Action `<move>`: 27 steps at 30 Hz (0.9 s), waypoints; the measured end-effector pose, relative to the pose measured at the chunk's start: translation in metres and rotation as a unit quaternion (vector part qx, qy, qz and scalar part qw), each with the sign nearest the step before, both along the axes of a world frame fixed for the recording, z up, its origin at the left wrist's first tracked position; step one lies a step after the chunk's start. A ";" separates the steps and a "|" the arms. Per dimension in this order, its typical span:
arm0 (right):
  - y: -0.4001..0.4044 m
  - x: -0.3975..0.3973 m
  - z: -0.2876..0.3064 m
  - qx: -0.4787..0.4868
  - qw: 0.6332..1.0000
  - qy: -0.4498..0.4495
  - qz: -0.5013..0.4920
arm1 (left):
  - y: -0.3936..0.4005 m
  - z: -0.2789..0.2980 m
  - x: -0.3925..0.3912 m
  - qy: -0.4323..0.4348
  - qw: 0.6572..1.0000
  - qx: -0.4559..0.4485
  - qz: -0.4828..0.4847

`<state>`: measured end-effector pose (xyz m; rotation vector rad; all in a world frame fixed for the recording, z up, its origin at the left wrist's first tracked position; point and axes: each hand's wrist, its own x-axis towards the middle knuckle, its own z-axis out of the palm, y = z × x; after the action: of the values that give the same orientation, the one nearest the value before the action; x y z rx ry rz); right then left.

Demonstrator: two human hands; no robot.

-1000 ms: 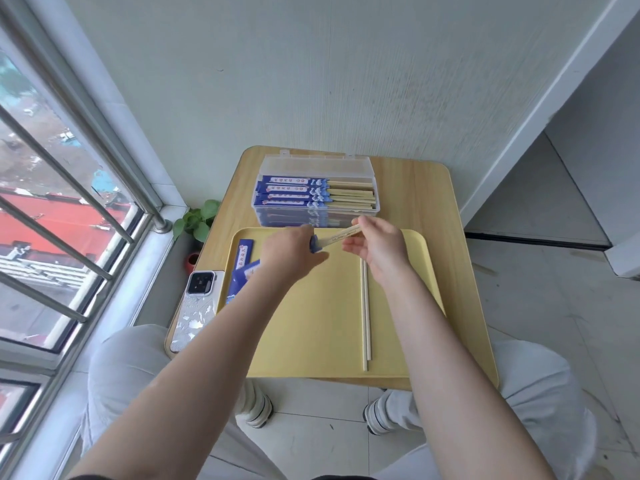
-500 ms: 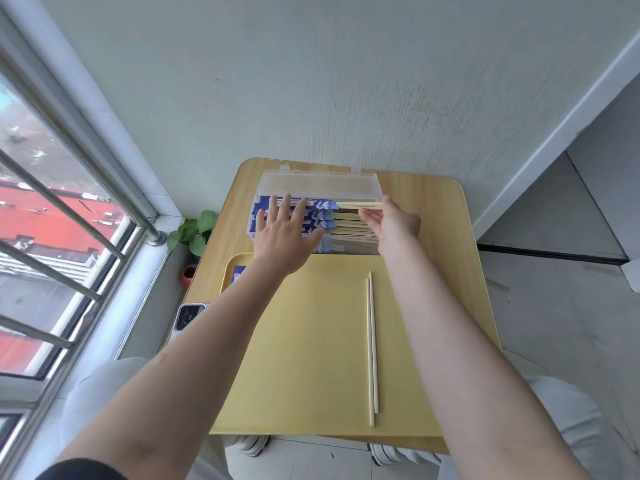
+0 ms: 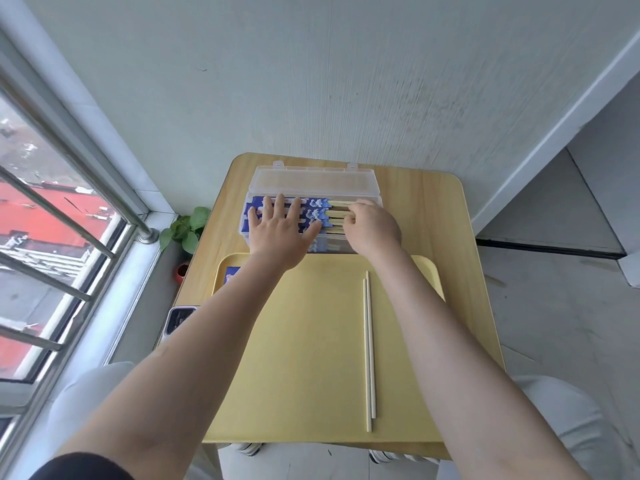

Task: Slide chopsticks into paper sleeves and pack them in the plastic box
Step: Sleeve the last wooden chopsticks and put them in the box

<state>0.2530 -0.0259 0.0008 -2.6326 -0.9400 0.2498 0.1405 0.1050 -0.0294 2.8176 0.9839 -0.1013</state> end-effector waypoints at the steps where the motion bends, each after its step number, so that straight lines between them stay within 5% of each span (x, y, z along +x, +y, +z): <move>1: 0.001 -0.001 0.000 -0.028 1.000 -0.011 0.010 | -0.001 0.000 -0.001 0.007 1.000 -0.004 -0.001; 4: -0.001 -0.007 0.005 -0.024 0.999 -0.019 0.014 | -0.002 0.000 -0.007 -0.018 1.000 -0.026 -0.002; 10: -0.008 -0.042 0.002 0.110 0.993 -0.039 -0.014 | -0.010 0.004 -0.045 -0.219 0.974 0.020 0.064; 14: -0.016 -0.080 -0.024 -0.010 0.998 0.054 -0.001 | -0.031 -0.015 -0.088 -0.108 0.975 -0.025 0.191; 17: -0.027 -0.107 -0.049 -0.074 0.996 0.037 -0.012 | -0.044 -0.032 -0.108 -0.001 0.979 -0.033 0.201; 22: -0.058 -0.126 -0.066 -0.074 0.987 0.011 -0.141 | -0.061 -0.047 -0.122 -0.067 0.991 -0.046 0.104; 27: -0.085 -0.129 -0.069 -0.056 0.977 0.052 -0.200 | -0.076 -0.041 -0.121 -0.095 0.983 -0.109 0.109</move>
<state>0.1243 -0.1113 -0.0680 -2.8059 -0.3584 0.3434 0.0192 0.0293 -0.0702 2.4532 1.1515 0.0816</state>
